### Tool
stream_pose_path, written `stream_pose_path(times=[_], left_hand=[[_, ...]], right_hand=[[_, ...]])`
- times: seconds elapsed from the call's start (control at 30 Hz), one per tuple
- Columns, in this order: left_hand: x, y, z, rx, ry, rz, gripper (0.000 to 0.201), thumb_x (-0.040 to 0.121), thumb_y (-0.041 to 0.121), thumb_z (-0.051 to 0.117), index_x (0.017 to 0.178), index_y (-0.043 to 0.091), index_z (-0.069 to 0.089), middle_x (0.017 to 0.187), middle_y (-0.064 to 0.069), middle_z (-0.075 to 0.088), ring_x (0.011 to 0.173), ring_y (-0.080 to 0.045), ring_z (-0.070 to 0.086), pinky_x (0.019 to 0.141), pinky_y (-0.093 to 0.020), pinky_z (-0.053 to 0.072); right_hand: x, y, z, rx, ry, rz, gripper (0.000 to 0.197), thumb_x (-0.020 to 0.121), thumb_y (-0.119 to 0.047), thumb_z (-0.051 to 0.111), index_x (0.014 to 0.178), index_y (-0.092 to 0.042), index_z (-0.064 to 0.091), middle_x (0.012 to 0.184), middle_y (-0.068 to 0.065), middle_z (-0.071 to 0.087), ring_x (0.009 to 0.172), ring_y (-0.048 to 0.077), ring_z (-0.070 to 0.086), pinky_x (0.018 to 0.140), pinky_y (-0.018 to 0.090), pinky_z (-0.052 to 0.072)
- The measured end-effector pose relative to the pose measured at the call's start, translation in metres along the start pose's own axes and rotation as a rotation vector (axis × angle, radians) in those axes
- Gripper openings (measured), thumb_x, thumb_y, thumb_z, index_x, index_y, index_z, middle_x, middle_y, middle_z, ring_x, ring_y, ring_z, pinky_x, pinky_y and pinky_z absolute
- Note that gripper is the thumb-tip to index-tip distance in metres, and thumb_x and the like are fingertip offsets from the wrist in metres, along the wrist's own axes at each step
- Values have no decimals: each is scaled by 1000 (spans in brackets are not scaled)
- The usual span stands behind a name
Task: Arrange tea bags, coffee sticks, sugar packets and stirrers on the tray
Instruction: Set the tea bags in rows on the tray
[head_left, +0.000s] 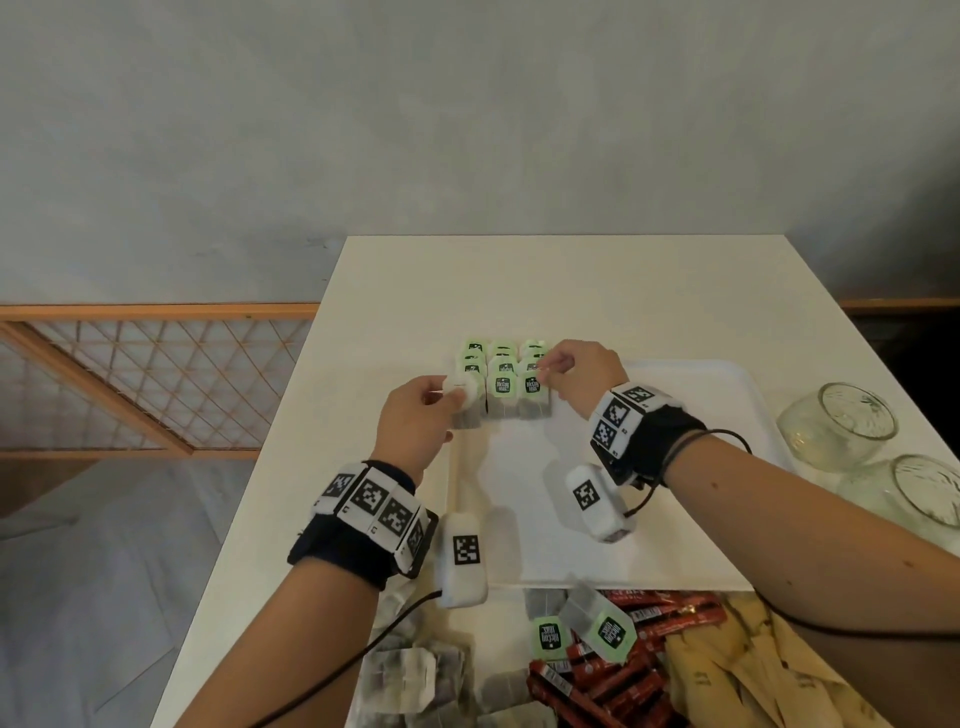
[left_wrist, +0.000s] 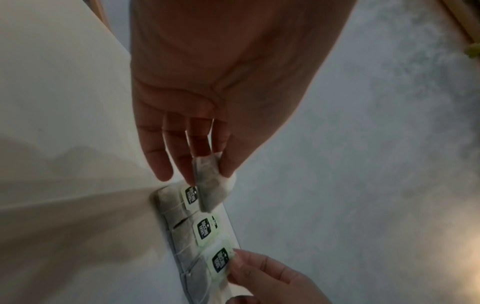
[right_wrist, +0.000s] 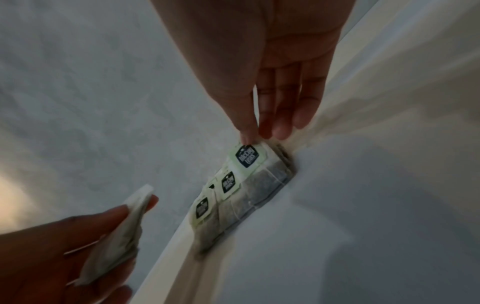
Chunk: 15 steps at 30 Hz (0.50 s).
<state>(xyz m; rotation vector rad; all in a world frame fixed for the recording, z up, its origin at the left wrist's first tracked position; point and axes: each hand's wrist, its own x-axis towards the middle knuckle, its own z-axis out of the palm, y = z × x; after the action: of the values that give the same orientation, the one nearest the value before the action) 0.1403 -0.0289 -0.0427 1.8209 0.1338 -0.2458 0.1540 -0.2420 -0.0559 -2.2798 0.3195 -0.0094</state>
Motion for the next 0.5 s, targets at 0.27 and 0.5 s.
stream_pose_path(times=[0.27, 0.5], left_hand=[[-16, 12, 12, -11, -1, 158, 22, 78, 24, 81, 95, 23, 67, 67, 4, 69, 64, -10, 62, 74, -36, 54], [-38, 27, 19, 342, 200, 314, 15, 83, 28, 73, 91, 35, 62, 90, 13, 67, 74, -4, 63, 66, -26, 48]], right_hand=[[-43, -33, 0, 294, -131, -121, 15, 87, -28, 69, 94, -14, 71, 78, 0, 66, 63, 16, 62, 63, 26, 51], [-62, -37, -11, 288, -106, -97, 13, 90, -17, 66, 79, -11, 62, 71, 8, 69, 61, 17, 68, 55, 15, 47]])
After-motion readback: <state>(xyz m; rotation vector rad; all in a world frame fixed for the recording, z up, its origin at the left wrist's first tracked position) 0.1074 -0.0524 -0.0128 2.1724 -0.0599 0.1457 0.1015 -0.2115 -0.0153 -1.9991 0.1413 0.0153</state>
